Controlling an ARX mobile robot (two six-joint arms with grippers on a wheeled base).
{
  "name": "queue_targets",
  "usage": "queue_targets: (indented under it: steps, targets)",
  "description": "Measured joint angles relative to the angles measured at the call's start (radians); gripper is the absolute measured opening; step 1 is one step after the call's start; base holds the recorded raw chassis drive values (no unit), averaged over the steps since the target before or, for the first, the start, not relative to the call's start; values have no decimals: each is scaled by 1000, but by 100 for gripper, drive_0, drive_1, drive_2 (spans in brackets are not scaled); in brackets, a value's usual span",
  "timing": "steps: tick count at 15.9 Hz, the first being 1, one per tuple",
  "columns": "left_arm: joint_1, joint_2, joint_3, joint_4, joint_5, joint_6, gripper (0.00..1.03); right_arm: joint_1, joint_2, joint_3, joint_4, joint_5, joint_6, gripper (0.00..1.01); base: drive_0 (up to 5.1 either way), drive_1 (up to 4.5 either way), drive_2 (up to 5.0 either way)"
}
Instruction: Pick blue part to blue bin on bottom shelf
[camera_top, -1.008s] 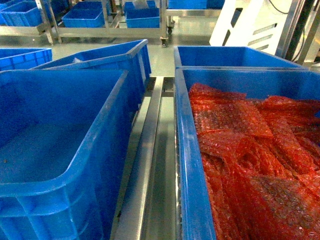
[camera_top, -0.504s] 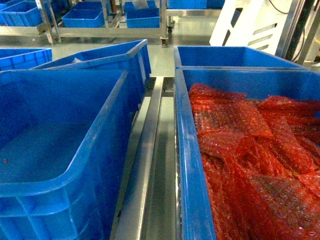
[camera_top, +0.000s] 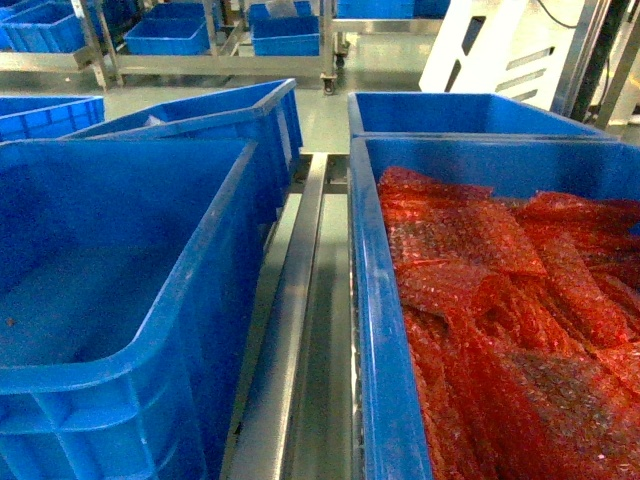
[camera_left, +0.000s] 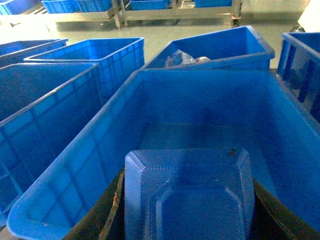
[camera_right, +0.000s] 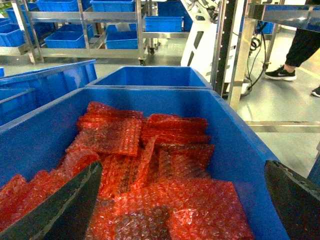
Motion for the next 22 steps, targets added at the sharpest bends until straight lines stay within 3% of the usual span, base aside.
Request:
queue_targets:
  steps: [1,2,5,8,11,13,22]
  targets:
    - [35,45,6,53,40,-1,43,0,0,0,0,0,0,98,0,0,0]
    - [140,308,39,257,185,-11,43,0,0,0,0,0,0,98,0,0,0]
    - [185,563,127,393,254,-17,43,0,0,0,0,0,0,98,0,0,0]
    - [192,652,139,457,262,-14,44,0,0,0,0,0,0,98,0,0,0]
    - [185,652,164,447,246,-6,83,0,0,0,0,0,0,98,0,0,0]
    - [169,617,164,418,231,-7,99,0,0,0,0,0,0,98,0,0,0]
    - [166,597,164,417,229,-8,98,0,0,0,0,0,0,98,0,0,0]
